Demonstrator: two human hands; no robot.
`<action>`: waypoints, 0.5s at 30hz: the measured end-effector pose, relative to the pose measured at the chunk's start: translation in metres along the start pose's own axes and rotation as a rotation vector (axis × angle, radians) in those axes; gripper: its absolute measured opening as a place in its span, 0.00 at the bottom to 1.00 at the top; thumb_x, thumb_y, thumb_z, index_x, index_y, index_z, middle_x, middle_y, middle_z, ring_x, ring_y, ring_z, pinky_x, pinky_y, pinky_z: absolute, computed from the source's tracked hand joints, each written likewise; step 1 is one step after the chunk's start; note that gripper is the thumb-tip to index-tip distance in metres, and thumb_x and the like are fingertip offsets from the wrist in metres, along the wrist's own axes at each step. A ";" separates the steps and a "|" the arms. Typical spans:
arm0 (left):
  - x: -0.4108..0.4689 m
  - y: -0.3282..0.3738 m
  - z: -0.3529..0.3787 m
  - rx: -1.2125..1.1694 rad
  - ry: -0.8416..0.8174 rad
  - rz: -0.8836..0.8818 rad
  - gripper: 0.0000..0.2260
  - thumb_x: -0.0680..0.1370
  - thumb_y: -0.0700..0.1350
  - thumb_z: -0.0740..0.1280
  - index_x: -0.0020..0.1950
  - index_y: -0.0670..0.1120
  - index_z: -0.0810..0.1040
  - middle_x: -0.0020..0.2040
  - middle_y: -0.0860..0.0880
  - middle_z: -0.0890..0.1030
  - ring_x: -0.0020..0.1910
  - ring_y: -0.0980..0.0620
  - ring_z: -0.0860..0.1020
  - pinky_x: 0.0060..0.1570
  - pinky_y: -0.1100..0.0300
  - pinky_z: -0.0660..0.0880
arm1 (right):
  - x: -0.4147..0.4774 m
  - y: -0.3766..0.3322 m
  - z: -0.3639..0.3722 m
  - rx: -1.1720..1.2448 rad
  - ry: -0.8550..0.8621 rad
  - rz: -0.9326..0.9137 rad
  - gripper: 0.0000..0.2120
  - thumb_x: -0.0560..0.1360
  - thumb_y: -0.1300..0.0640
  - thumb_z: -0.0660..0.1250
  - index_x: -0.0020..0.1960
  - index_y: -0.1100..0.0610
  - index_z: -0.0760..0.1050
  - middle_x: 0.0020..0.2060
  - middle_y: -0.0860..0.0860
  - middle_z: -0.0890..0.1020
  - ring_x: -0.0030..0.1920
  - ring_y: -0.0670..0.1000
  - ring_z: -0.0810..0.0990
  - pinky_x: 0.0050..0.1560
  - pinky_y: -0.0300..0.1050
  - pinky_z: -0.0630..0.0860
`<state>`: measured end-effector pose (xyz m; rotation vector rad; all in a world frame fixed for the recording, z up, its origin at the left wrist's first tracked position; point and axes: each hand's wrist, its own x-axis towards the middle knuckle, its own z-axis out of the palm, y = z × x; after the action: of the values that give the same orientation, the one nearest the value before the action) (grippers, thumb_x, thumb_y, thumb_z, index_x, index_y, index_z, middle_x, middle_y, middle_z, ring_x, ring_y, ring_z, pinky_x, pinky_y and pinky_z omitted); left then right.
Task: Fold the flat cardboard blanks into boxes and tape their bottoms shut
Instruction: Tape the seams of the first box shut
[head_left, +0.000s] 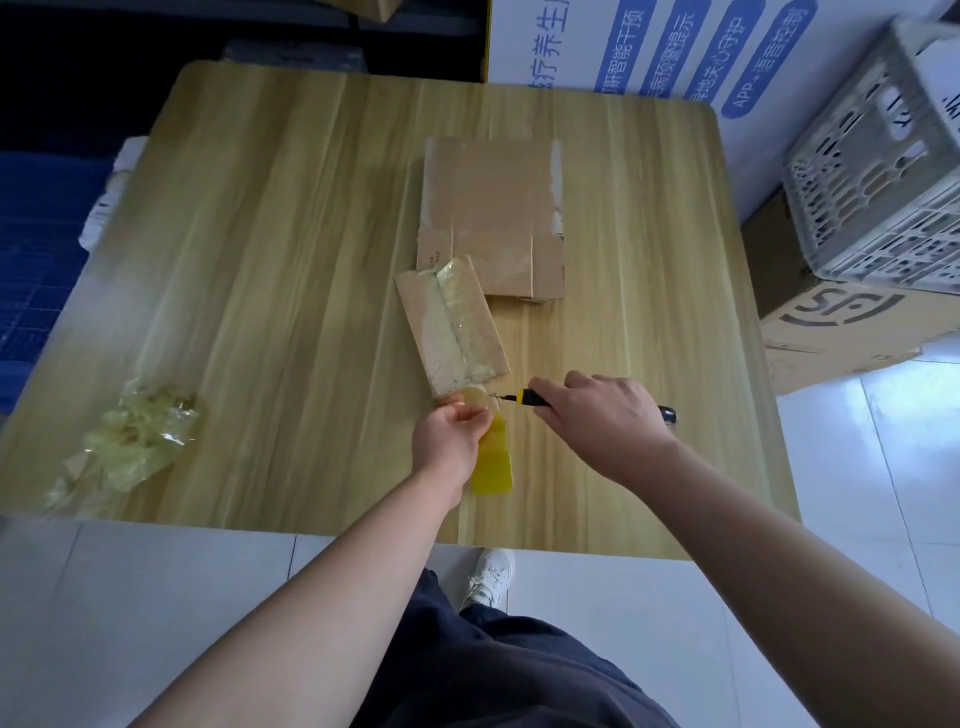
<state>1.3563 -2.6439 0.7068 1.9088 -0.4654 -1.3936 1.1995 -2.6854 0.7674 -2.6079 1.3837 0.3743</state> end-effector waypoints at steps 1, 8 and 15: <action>0.001 0.000 -0.001 -0.008 -0.006 -0.007 0.07 0.76 0.47 0.71 0.39 0.52 0.77 0.43 0.54 0.79 0.47 0.49 0.77 0.44 0.58 0.73 | 0.003 -0.002 -0.001 -0.011 -0.013 0.001 0.15 0.83 0.46 0.48 0.63 0.49 0.67 0.43 0.50 0.76 0.40 0.54 0.77 0.38 0.47 0.71; 0.006 0.001 -0.006 0.043 -0.007 0.009 0.06 0.75 0.45 0.72 0.49 0.50 0.77 0.50 0.51 0.80 0.51 0.49 0.77 0.49 0.58 0.72 | 0.019 0.006 0.029 -0.159 -0.200 0.097 0.08 0.82 0.54 0.55 0.58 0.52 0.71 0.36 0.48 0.73 0.30 0.49 0.70 0.35 0.45 0.68; 0.015 0.002 -0.008 0.109 0.082 0.046 0.10 0.73 0.49 0.74 0.48 0.44 0.81 0.49 0.47 0.82 0.49 0.48 0.79 0.46 0.59 0.73 | 0.017 0.020 0.082 0.092 -0.230 0.293 0.30 0.79 0.63 0.54 0.77 0.48 0.51 0.59 0.58 0.70 0.56 0.60 0.72 0.52 0.49 0.69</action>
<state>1.3688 -2.6528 0.6996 2.0210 -0.5519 -1.2788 1.1805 -2.6887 0.6830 -2.2098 1.6566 0.6114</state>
